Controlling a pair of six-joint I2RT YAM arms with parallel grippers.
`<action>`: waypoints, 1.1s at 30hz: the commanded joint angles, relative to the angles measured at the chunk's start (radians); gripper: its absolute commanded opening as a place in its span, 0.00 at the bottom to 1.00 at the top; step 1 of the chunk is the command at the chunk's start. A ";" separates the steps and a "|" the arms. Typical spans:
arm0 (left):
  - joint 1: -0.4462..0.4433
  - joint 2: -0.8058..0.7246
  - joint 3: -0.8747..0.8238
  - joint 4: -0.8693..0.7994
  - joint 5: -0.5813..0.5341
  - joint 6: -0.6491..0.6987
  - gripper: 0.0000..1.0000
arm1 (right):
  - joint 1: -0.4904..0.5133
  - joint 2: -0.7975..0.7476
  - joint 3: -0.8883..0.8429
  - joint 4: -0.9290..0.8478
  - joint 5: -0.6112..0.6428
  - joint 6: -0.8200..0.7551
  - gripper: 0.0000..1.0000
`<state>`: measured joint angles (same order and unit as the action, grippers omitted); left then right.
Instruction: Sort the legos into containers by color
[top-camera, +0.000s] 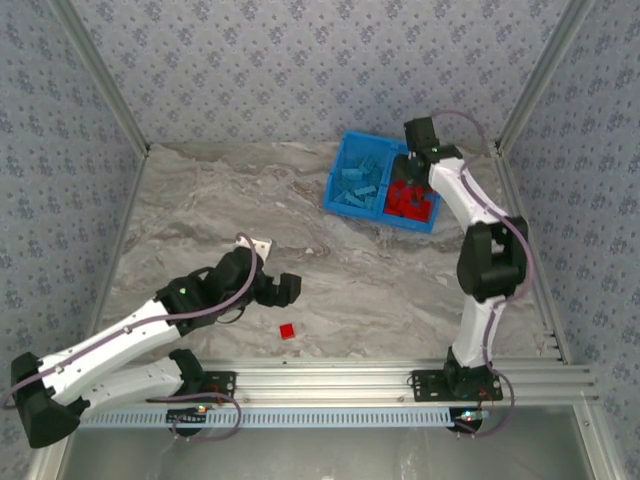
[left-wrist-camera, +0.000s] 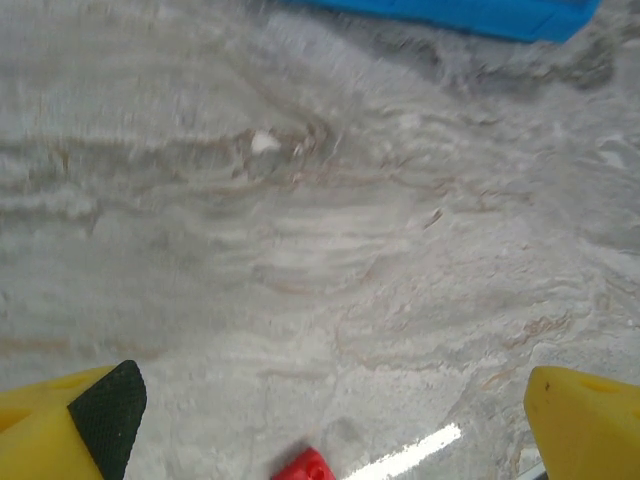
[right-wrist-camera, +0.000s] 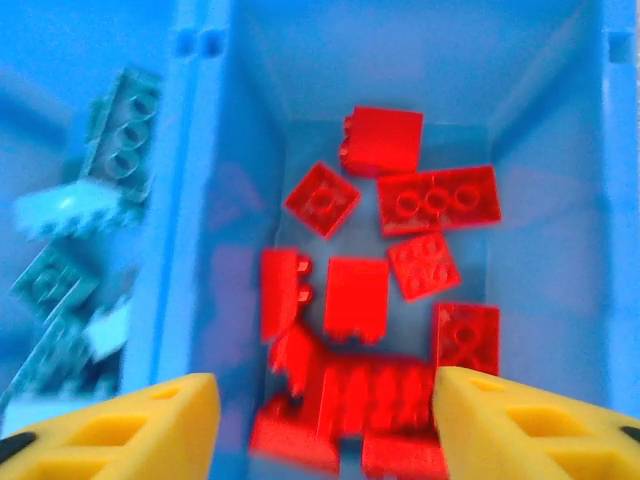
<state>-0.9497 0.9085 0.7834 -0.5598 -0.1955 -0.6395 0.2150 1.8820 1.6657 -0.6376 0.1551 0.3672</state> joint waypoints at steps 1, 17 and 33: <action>-0.038 0.042 -0.005 -0.163 -0.048 -0.316 0.99 | 0.045 -0.192 -0.152 0.058 -0.029 0.019 0.68; -0.198 0.373 -0.081 -0.005 0.033 -0.772 0.90 | 0.122 -0.662 -0.455 -0.049 -0.092 0.041 0.93; -0.159 0.505 -0.034 -0.043 0.109 -0.662 0.24 | 0.092 -0.780 -0.465 -0.081 -0.158 0.120 0.95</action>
<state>-1.1126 1.4216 0.7189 -0.5674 -0.0776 -1.3182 0.3119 1.1461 1.2064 -0.6880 0.0303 0.4496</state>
